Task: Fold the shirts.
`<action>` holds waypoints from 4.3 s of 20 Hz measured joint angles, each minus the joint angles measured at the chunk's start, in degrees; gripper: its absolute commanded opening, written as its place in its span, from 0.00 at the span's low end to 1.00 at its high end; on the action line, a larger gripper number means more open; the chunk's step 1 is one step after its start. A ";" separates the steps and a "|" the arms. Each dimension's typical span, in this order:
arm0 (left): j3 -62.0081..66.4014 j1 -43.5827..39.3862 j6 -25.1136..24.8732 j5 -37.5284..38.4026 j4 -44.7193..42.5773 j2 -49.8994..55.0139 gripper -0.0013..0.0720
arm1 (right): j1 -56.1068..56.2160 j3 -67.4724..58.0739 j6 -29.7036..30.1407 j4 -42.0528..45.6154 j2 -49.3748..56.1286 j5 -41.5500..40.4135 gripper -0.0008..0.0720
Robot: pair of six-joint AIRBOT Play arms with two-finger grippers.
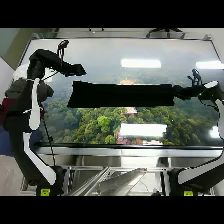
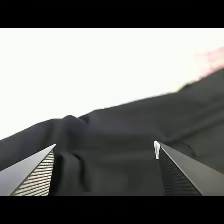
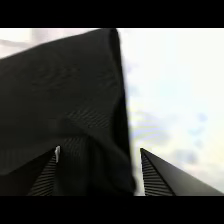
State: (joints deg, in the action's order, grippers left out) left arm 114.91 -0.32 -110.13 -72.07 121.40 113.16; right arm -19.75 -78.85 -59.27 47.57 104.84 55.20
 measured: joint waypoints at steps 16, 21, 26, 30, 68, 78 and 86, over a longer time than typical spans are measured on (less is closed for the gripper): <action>0.02 -22.53 3.67 8.15 3.06 9.49 0.04 | 2.16 -9.66 1.20 -12.04 -9.90 22.43 0.04; 0.24 -28.26 4.46 16.46 7.78 13.49 0.04 | 4.02 -11.50 -0.04 -19.26 -16.02 26.64 0.04; 2.73 -28.39 4.72 17.07 9.77 11.28 0.04 | 7.48 -11.82 -0.68 -21.16 -17.31 27.41 0.04; 2.08 -21.49 4.74 8.46 10.45 -0.07 0.04 | 11.34 -11.87 -2.12 -21.79 -17.53 26.27 0.04; -26.43 6.62 0.50 -7.93 10.56 -37.94 0.04 | 29.77 -11.32 -18.36 -5.29 7.96 5.16 0.61; -26.43 6.60 -0.31 -8.55 10.56 -37.94 0.04 | 34.18 -12.02 -12.39 -14.82 10.49 1.05 0.04; -26.43 6.56 -0.46 -10.99 10.58 -37.94 0.04 | 28.00 -12.11 -13.94 -11.10 2.93 0.61 0.03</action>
State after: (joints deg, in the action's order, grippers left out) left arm 88.49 6.24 -110.59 -83.07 131.98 75.22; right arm 8.25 -90.96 -73.21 36.47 107.77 55.81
